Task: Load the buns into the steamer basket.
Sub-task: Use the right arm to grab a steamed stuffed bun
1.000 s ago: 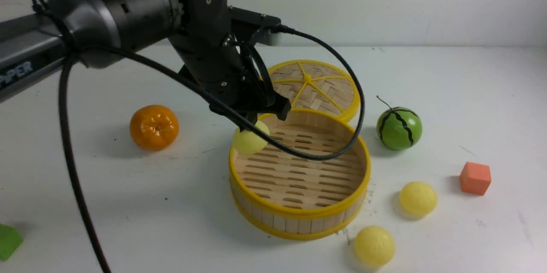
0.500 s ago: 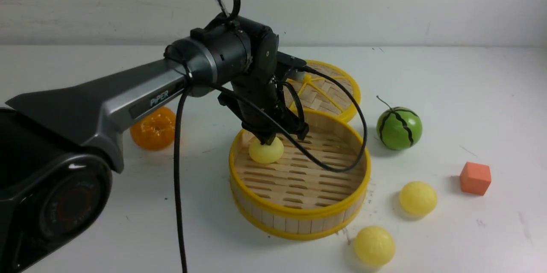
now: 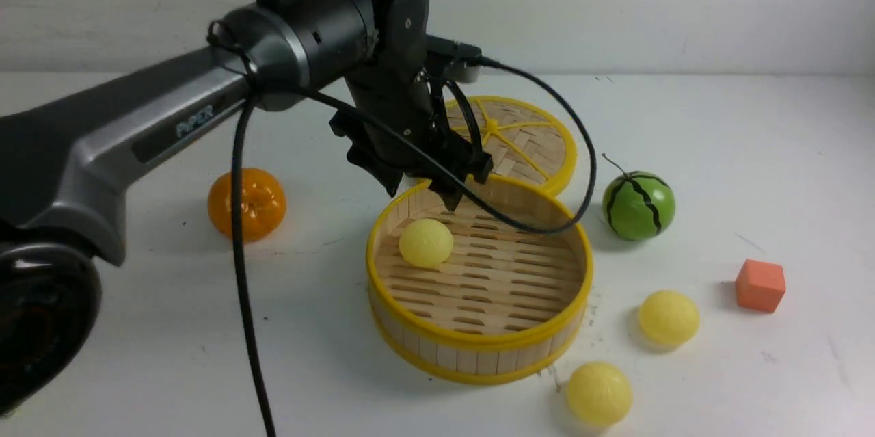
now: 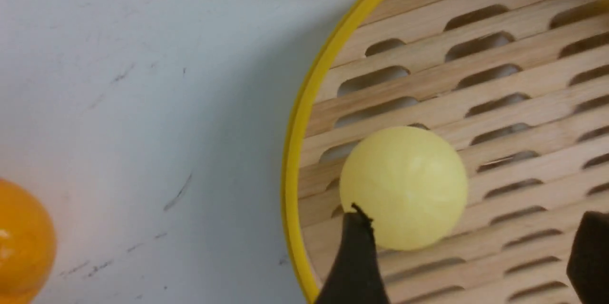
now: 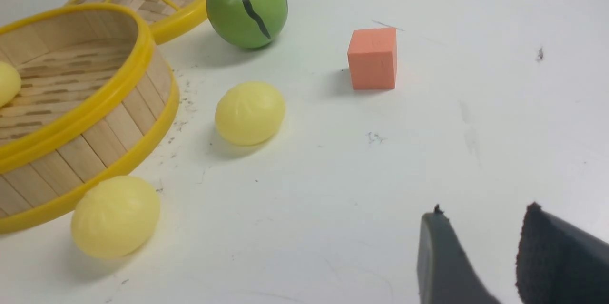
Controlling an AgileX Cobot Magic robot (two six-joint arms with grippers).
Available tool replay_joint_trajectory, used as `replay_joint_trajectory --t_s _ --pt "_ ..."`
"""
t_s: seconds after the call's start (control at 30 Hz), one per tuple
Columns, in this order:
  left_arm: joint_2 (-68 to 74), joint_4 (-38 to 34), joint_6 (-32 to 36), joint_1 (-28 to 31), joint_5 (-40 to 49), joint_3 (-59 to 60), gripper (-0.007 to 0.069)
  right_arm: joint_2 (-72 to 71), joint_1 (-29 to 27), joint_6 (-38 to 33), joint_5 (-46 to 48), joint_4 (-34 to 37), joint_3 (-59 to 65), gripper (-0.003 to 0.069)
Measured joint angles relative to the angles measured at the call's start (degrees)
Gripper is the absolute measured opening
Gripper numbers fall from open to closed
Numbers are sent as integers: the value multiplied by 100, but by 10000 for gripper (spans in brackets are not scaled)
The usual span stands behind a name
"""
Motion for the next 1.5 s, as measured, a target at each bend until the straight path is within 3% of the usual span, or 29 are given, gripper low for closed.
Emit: replay_joint_trajectory --t_s 0.03,0.13,0.17,0.27,0.43,0.5,0.8,0.93,1.13,1.3,1.5 --pt "-240 -8 -19 0 -13 23 493 0 0 0 0 0 0 241" --pt "-1044 -23 -26 0 -84 239 260 0 0 0 0 0 0 241" --pt "-1500 -30 4 0 -96 468 104 0 0 0 0 0 0 241" --pt "-2488 -133 35 0 -313 1141 -14 0 0 0 0 0 0 241" --pt "-3968 -423 59 0 -1254 2901 -14 0 0 0 0 0 0 241" --pt "-4928 -566 87 0 -2108 4366 -14 0 0 0 0 0 0 241" --pt "-7965 -1468 167 0 -5030 8415 -14 0 0 0 0 -27 0 241" --pt "-9152 -1557 189 0 -5764 9505 -14 0 0 0 -25 -138 0 241" --pt "-10100 -1573 195 0 -5973 10214 -14 0 0 95 -381 -337 34 241" --pt "-10217 -1573 195 0 -5578 10433 -14 0 0 1005 -1462 388 55 241" --pt "-10217 -1573 195 0 -5084 10458 -14 0 60 1945 -1973 866 -46 241"
